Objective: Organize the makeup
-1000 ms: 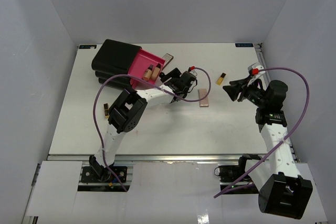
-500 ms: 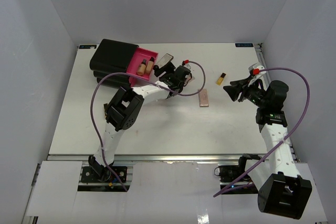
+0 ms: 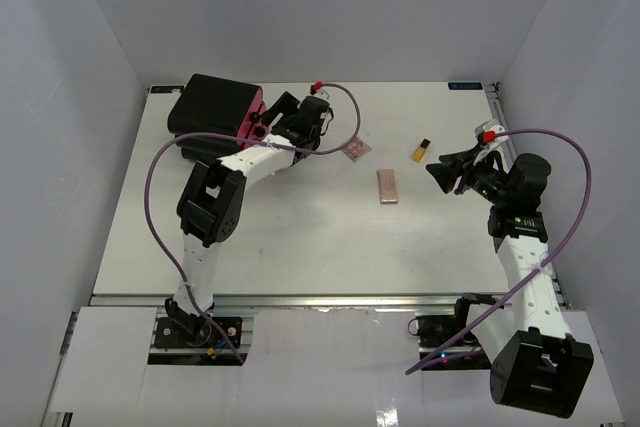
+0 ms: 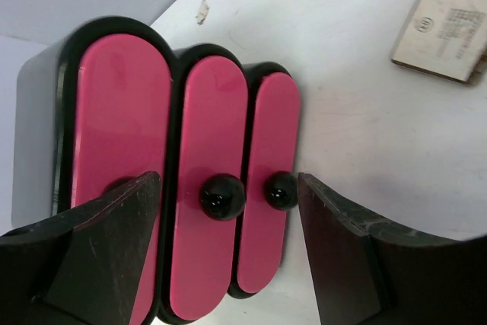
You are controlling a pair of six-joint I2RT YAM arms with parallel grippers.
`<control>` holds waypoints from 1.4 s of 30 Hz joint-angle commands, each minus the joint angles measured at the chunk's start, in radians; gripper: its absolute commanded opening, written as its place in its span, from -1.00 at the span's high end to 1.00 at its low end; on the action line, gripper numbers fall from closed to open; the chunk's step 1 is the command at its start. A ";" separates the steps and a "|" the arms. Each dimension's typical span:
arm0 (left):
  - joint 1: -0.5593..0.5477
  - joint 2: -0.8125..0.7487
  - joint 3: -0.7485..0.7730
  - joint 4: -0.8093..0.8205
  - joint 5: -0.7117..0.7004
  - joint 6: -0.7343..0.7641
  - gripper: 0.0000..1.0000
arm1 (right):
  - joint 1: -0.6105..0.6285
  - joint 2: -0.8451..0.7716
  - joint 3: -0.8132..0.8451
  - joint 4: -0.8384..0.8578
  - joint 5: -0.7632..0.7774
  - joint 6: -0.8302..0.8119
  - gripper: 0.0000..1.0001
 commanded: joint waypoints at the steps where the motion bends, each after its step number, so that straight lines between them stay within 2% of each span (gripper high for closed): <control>1: 0.026 -0.101 0.044 -0.020 -0.012 -0.041 -0.68 | -0.012 -0.014 -0.001 0.047 -0.016 0.008 -0.05; 8: 0.007 -0.124 0.044 -0.085 0.051 -0.116 -0.64 | -0.014 -0.014 -0.001 0.045 -0.020 0.008 -0.06; 16: -0.023 -0.173 -0.024 -0.144 0.144 -0.307 -0.39 | -0.021 -0.007 -0.004 0.046 -0.024 0.007 -0.06; 26: 0.035 -0.040 0.047 -0.133 0.099 -0.260 -0.24 | -0.029 0.000 -0.004 0.046 -0.028 0.007 -0.07; 37: 0.065 0.040 0.093 -0.104 -0.025 -0.197 -0.25 | -0.032 0.009 -0.001 0.043 -0.032 0.008 -0.07; 42: 0.066 0.042 0.075 -0.104 -0.040 -0.201 -0.25 | -0.033 0.009 -0.003 0.043 -0.033 0.008 -0.08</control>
